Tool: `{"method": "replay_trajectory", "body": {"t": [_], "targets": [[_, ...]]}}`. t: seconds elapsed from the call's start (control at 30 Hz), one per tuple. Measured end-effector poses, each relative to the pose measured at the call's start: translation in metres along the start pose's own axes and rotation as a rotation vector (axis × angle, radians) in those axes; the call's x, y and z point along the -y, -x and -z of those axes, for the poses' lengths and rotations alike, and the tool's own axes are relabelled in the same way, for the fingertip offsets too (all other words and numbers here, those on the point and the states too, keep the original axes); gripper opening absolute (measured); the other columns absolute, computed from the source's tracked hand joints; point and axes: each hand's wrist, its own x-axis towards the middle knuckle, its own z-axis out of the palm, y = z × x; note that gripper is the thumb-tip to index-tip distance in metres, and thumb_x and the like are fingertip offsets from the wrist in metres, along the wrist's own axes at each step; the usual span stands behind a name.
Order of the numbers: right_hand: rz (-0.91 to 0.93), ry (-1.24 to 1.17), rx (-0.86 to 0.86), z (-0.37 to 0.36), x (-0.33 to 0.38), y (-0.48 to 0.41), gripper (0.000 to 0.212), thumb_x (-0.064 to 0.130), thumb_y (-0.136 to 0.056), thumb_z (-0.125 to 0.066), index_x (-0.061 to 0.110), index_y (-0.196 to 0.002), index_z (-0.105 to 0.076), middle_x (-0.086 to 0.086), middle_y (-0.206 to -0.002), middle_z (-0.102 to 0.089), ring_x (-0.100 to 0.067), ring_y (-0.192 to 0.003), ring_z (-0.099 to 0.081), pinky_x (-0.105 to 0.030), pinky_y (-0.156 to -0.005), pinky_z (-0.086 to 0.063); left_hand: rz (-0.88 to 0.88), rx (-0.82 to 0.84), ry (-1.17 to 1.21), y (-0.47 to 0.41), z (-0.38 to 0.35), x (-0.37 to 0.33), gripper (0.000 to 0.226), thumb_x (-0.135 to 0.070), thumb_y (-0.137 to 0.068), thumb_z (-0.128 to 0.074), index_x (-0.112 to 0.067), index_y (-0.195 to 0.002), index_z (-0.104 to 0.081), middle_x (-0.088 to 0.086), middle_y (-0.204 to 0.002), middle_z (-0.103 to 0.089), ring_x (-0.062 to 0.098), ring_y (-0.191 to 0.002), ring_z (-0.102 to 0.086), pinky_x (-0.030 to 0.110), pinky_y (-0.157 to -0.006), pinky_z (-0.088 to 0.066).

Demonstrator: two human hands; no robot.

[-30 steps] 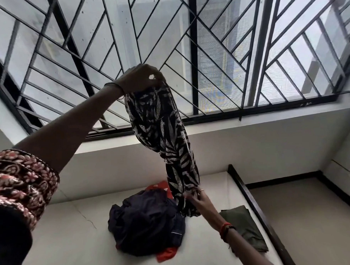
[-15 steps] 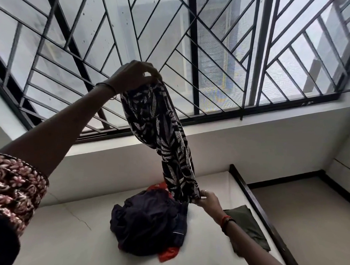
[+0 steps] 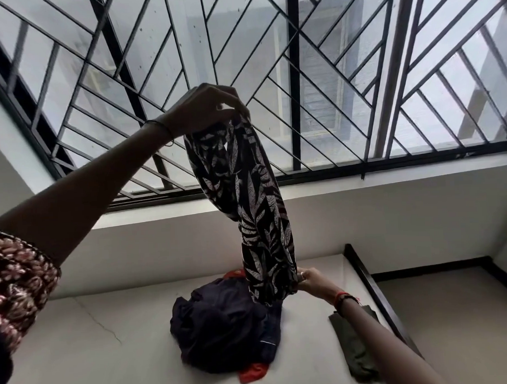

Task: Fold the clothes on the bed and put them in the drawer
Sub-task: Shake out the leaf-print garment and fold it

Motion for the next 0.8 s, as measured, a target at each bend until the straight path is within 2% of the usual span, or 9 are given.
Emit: {"method": "replay_trajectory", "body": {"t": [0.07, 0.17, 0.33, 0.43, 0.5, 0.53, 0.6, 0.7, 0.8], "targets": [[-0.038, 0.078, 0.024, -0.003, -0.002, 0.000, 0.016, 0.008, -0.082, -0.068, 0.009, -0.066, -0.066, 0.005, -0.063, -0.057, -0.004, -0.061, -0.046, -0.026, -0.064, -0.038, -0.054, -0.032, -0.007, 0.004, 0.003, -0.005, 0.018, -0.024, -0.090, -0.060, -0.021, -0.104, -0.073, -0.005, -0.105, -0.067, 0.018, -0.089, -0.063, 0.035, -0.081, -0.050], [-0.083, 0.083, -0.002, 0.001, -0.006, 0.003, 0.018, 0.017, -0.084, -0.065, 0.003, -0.074, -0.069, -0.004, -0.071, -0.060, -0.011, -0.068, -0.050, -0.026, -0.065, -0.041, -0.035, -0.063, -0.040, 0.011, 0.003, 0.001, 0.017, -0.022, -0.090, -0.060, -0.022, -0.103, -0.073, -0.006, -0.104, -0.067, 0.019, -0.080, -0.063, 0.035, -0.075, -0.049], [-0.128, -0.036, -0.060, 0.033, -0.008, 0.025, 0.017, -0.002, -0.085, -0.055, 0.010, -0.085, -0.067, -0.002, -0.072, -0.060, -0.007, -0.064, -0.052, -0.019, -0.060, -0.042, 0.172, -0.081, -0.081, 0.034, -0.010, 0.032, 0.017, -0.019, -0.090, -0.061, -0.021, -0.102, -0.073, 0.003, -0.104, -0.070, 0.022, -0.091, -0.064, 0.037, -0.080, -0.047], [-0.153, -0.281, -0.174, 0.069, -0.010, 0.045, 0.010, 0.014, -0.082, -0.063, 0.013, -0.091, -0.060, -0.007, -0.082, -0.060, -0.013, -0.072, -0.058, -0.027, -0.069, -0.047, 0.358, -0.043, -0.113, 0.057, -0.027, 0.053, 0.018, -0.019, -0.089, -0.060, -0.021, -0.102, -0.073, 0.004, -0.110, -0.070, 0.025, -0.103, -0.063, 0.038, -0.085, -0.047], [-0.161, -0.556, -0.294, 0.095, -0.009, 0.057, 0.025, 0.025, -0.075, -0.073, 0.016, -0.090, -0.055, -0.008, -0.078, -0.060, -0.014, -0.065, -0.062, -0.030, -0.065, -0.053, 0.483, -0.038, -0.080, 0.074, -0.043, 0.066, 0.019, -0.020, -0.089, -0.060, -0.021, -0.102, -0.073, 0.007, -0.110, -0.070, 0.027, -0.104, -0.063, 0.039, -0.086, -0.047], [-0.139, -0.666, -0.347, 0.107, -0.009, 0.062, 0.025, 0.024, -0.077, -0.074, 0.018, -0.090, -0.053, -0.007, -0.075, -0.061, -0.013, -0.060, -0.064, -0.029, -0.060, -0.055, 0.539, -0.034, -0.061, 0.082, -0.053, 0.072, 0.019, -0.020, -0.089, -0.060, -0.021, -0.103, -0.073, 0.007, -0.110, -0.070, 0.028, -0.105, -0.063, 0.039, -0.087, -0.048], [-0.089, -0.750, -0.357, 0.128, -0.002, 0.077, 0.011, 0.009, -0.091, -0.058, 0.018, -0.096, -0.052, -0.006, -0.075, -0.066, -0.014, -0.059, -0.066, -0.026, -0.054, -0.056, 0.632, -0.012, -0.050, 0.095, -0.074, 0.076, 0.021, -0.021, -0.090, -0.059, -0.021, -0.106, -0.072, 0.009, -0.114, -0.068, 0.031, -0.108, -0.061, 0.040, -0.089, -0.047], [-0.056, -0.751, -0.279, 0.153, 0.005, 0.096, 0.021, -0.002, -0.093, -0.046, 0.015, -0.102, -0.054, -0.007, -0.079, -0.070, -0.016, -0.064, -0.067, -0.025, -0.058, -0.056, 0.725, 0.028, -0.005, 0.113, -0.104, 0.082, 0.022, -0.019, -0.091, -0.058, -0.015, -0.109, -0.071, 0.012, -0.114, -0.067, 0.032, -0.109, -0.061, 0.038, -0.088, -0.046], [-0.017, -0.822, -0.305, 0.164, 0.017, 0.103, 0.026, -0.005, -0.094, -0.042, 0.014, -0.095, -0.060, -0.004, -0.072, -0.070, -0.013, -0.057, -0.065, -0.023, -0.052, -0.054, 0.782, 0.102, 0.142, 0.123, -0.130, 0.090, 0.021, -0.026, -0.087, -0.066, -0.012, -0.101, -0.074, 0.012, -0.102, -0.071, 0.029, -0.099, -0.064, 0.035, -0.082, -0.047]]}}
